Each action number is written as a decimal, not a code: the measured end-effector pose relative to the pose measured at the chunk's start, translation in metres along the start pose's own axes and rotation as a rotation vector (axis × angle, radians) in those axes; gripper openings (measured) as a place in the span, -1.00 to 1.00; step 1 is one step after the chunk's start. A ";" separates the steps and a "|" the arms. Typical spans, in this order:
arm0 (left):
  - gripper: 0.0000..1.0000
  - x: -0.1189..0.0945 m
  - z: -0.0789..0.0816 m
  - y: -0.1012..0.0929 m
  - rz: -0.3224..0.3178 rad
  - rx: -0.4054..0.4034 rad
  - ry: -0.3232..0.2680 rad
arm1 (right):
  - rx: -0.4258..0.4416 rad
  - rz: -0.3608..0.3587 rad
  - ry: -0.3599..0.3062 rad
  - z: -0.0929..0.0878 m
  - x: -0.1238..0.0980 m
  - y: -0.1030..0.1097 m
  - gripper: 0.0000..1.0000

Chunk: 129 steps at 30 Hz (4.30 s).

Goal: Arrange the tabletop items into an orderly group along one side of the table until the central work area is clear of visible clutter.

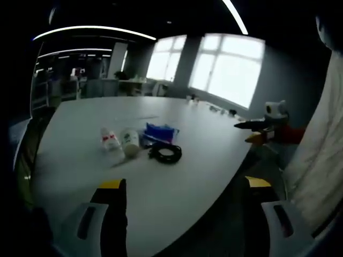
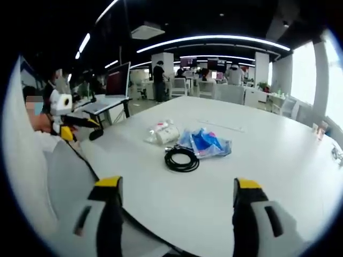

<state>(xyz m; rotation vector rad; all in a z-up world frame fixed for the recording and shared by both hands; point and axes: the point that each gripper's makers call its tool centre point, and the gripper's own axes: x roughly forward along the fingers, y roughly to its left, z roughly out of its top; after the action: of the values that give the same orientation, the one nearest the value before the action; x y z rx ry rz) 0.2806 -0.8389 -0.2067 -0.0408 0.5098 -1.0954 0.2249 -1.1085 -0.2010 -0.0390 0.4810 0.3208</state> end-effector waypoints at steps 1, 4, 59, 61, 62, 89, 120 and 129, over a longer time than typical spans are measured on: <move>0.73 0.000 0.000 0.001 0.000 0.000 0.002 | 0.002 0.000 -0.003 0.001 0.001 0.000 0.68; 0.72 0.000 0.000 0.000 -0.001 0.004 0.000 | -0.002 0.000 -0.004 0.002 0.002 -0.001 0.67; 0.64 0.027 0.040 0.012 -0.056 0.079 -0.011 | -0.009 -0.036 -0.025 0.031 0.026 -0.009 0.47; 0.64 0.030 0.044 0.013 -0.062 0.090 -0.011 | -0.007 -0.035 -0.030 0.034 0.028 -0.010 0.47; 0.64 0.031 0.046 0.014 -0.063 0.093 -0.012 | -0.010 -0.037 -0.026 0.034 0.029 -0.011 0.46; 0.61 0.082 0.082 0.032 -0.145 0.146 -0.013 | 0.017 -0.093 -0.006 0.049 0.062 -0.031 0.35; 0.48 0.152 0.109 0.051 -0.229 0.210 -0.001 | 0.063 -0.111 0.006 0.053 0.102 -0.046 0.24; 0.36 0.170 0.118 0.052 -0.264 0.250 0.035 | 0.073 -0.120 0.010 0.052 0.109 -0.054 0.23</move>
<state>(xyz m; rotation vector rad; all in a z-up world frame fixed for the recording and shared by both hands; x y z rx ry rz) 0.4331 -0.9852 -0.1806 0.1330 0.4026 -1.4141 0.3564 -1.1216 -0.2067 0.0019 0.4979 0.1847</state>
